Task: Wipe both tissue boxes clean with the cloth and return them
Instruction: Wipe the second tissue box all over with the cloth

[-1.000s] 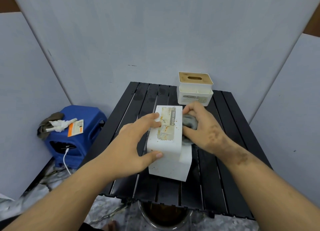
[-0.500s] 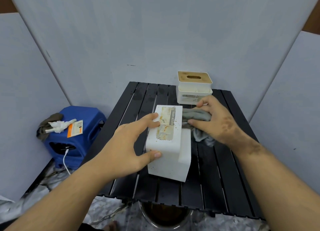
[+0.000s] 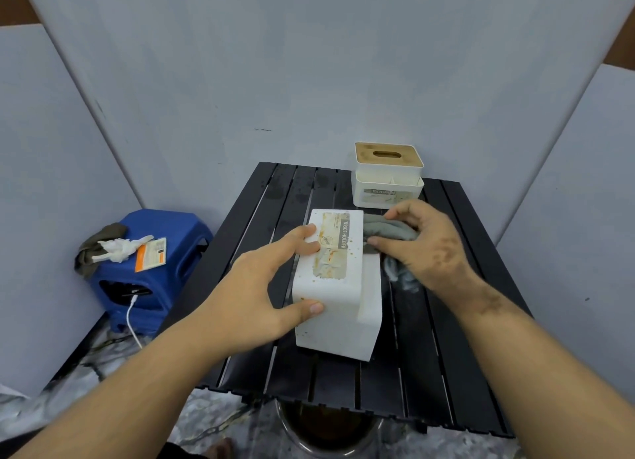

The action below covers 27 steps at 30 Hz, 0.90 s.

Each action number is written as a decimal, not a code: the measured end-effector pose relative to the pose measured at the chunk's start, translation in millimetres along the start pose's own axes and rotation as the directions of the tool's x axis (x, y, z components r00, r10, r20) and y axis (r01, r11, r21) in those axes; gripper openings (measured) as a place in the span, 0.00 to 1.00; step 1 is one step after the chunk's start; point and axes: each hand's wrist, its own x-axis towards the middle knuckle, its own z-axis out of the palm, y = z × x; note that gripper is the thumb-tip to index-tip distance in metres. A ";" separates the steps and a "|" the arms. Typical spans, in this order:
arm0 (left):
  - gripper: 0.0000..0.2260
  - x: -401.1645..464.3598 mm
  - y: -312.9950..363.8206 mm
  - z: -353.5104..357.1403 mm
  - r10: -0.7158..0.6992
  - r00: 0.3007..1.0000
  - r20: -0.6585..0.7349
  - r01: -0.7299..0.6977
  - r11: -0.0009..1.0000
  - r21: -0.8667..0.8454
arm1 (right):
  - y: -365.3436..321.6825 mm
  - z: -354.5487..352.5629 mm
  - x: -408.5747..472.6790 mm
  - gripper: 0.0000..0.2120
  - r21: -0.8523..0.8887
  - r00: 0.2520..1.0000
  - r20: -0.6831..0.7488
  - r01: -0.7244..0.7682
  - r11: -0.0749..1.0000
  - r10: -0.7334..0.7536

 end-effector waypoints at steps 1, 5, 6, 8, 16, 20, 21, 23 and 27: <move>0.32 -0.2 0.1 0.1 -0.003 1.000 0.000 0.003 1.000 -0.004 | -1.7 9.2 -3.8 0.14 -0.016 1.000 -0.002 0.018 1.000 -0.018; 0.32 0.2 1.2 -1.3 0.001 1.000 -0.002 -0.001 1.000 0.011 | 0.2 10.1 -1.4 0.17 -0.027 0.999 0.045 -0.004 1.000 0.005; 0.32 0.1 1.7 -1.4 0.003 1.000 -0.003 -0.003 1.000 0.013 | 1.4 2.0 1.8 0.18 -0.002 0.999 0.045 -0.023 1.000 0.023; 0.32 -0.1 1.6 -0.8 0.002 1.000 -0.006 -0.002 1.000 0.006 | 3.8 -9.5 5.4 0.18 0.021 0.999 0.023 -0.026 0.999 0.026; 0.31 -0.7 1.9 0.2 -0.006 1.000 -0.006 0.006 1.000 -0.018 | -1.0 7.7 -1.5 0.16 -0.043 0.997 0.071 -0.017 0.999 0.021; 0.30 -0.9 2.2 2.3 -0.003 1.000 -0.005 0.003 0.999 -0.041 | -1.1 -8.9 3.1 0.17 -0.072 1.000 -0.006 -0.016 0.997 0.016; 0.30 -1.0 1.8 2.9 -0.003 1.000 -0.005 0.003 0.999 -0.047 | -1.8 -1.0 1.1 0.16 -0.074 1.000 -0.031 -0.001 0.997 -0.001; 0.31 -1.3 1.7 3.6 -0.006 1.000 -0.007 0.005 0.999 -0.054 | 1.0 18.2 -1.7 0.15 -0.175 0.994 -0.068 0.075 0.982 -0.088; 0.31 -1.2 2.6 3.0 0.003 1.000 -0.009 -0.003 1.000 -0.031 | -1.7 10.1 1.9 0.15 -0.193 0.999 0.022 0.036 0.981 -0.033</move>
